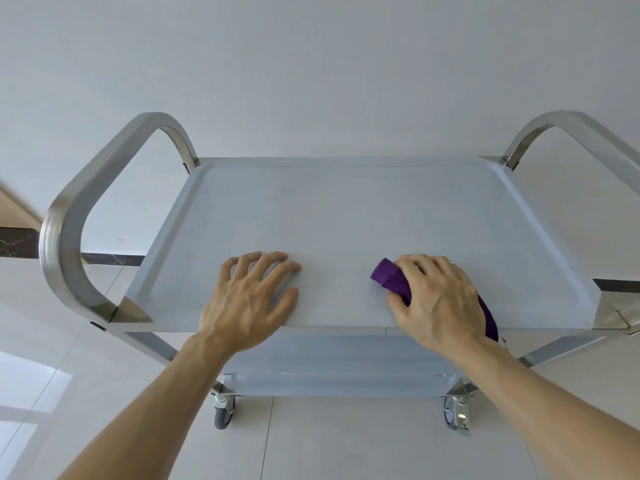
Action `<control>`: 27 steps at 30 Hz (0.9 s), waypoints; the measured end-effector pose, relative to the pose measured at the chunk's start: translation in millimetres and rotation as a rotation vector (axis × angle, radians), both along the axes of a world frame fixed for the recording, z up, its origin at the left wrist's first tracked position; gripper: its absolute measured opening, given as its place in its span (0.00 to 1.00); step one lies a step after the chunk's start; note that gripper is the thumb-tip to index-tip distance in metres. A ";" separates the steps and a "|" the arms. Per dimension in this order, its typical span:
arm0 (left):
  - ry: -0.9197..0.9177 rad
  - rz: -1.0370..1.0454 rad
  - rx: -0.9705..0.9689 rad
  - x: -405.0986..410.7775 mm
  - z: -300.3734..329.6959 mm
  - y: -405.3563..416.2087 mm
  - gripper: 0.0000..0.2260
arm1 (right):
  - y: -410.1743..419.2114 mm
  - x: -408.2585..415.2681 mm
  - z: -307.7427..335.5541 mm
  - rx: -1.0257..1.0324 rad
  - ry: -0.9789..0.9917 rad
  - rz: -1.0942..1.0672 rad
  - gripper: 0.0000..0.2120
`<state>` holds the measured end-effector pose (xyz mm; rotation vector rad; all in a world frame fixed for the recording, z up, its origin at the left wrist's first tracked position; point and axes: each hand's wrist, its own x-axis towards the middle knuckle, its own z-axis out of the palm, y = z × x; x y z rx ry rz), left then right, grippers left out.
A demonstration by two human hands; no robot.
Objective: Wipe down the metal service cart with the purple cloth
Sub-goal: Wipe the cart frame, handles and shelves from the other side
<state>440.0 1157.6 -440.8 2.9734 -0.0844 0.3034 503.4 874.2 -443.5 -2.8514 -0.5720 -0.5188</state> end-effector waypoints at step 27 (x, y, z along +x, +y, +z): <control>0.040 -0.103 -0.059 118.8 3.5 12.8 0.18 | 2.0 98.9 10.2 -0.028 0.143 -0.038 0.14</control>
